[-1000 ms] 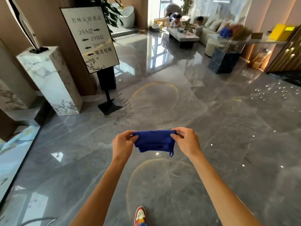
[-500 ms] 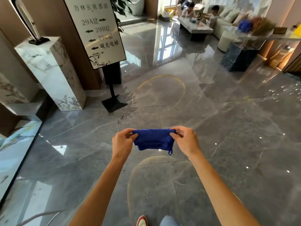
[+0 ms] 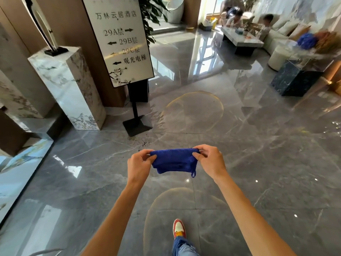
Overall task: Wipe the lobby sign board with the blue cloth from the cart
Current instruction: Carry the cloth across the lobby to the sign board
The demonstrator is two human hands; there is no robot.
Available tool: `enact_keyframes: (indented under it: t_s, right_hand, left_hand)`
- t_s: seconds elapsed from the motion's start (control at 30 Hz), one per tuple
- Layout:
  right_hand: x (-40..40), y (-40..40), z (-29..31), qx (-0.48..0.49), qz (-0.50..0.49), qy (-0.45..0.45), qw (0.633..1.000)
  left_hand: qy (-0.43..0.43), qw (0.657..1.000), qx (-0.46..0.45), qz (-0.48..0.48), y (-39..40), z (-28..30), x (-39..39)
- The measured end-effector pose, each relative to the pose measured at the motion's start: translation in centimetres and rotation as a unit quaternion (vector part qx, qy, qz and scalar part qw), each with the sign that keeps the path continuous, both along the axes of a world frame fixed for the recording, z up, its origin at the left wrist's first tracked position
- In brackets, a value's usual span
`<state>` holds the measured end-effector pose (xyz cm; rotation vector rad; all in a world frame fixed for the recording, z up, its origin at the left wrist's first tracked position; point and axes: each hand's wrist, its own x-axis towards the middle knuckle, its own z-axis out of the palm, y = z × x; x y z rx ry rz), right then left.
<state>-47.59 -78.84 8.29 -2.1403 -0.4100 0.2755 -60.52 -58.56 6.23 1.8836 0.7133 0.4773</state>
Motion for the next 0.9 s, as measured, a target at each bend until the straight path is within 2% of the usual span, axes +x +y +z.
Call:
enact_keyframes:
  t_s: [0.4,0.9]
  right_hand:
    - [17.1,5.2,1.2,-0.026,0.095,-0.014,0.995]
    - [29.2,16.4,-0.1,-0.027,0.125,-0.006,0.992]
  left_hand:
    - [0.007,0.998,0.013,0.059,4.4,1.3,14.3]
    - [0.027,0.992,0.007,0.124,13.3,-0.4,25.2]
